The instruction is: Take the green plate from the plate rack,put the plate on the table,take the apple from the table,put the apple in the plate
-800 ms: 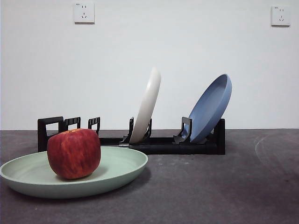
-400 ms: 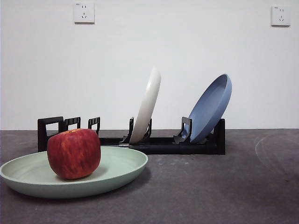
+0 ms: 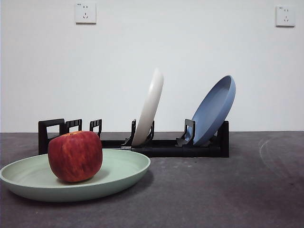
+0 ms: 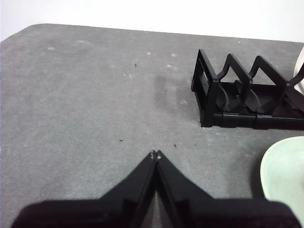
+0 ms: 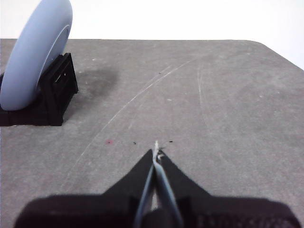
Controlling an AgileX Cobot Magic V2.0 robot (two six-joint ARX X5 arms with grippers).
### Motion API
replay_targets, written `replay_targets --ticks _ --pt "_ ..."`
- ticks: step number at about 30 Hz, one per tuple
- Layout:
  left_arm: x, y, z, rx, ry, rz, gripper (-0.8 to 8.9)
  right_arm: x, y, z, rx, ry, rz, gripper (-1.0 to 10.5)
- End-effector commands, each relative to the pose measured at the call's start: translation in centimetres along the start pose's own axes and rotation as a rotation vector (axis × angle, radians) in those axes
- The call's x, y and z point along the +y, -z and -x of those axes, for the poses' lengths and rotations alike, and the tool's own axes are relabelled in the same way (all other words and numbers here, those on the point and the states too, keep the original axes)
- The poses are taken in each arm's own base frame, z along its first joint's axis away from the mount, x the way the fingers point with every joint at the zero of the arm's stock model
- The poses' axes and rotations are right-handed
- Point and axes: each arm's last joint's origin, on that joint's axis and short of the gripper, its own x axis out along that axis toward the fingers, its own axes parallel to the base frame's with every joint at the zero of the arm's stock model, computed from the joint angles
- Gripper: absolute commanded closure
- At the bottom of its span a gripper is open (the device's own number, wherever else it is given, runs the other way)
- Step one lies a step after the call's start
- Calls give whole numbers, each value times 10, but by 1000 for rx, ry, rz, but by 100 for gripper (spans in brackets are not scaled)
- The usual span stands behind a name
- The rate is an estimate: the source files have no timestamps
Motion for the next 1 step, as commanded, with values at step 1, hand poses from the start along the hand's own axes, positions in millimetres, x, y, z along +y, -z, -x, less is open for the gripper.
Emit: replay_targets --ticks 1 --pt "0 1 -1 0 4 -9 817 0 3 -1 2 1 -4 946"
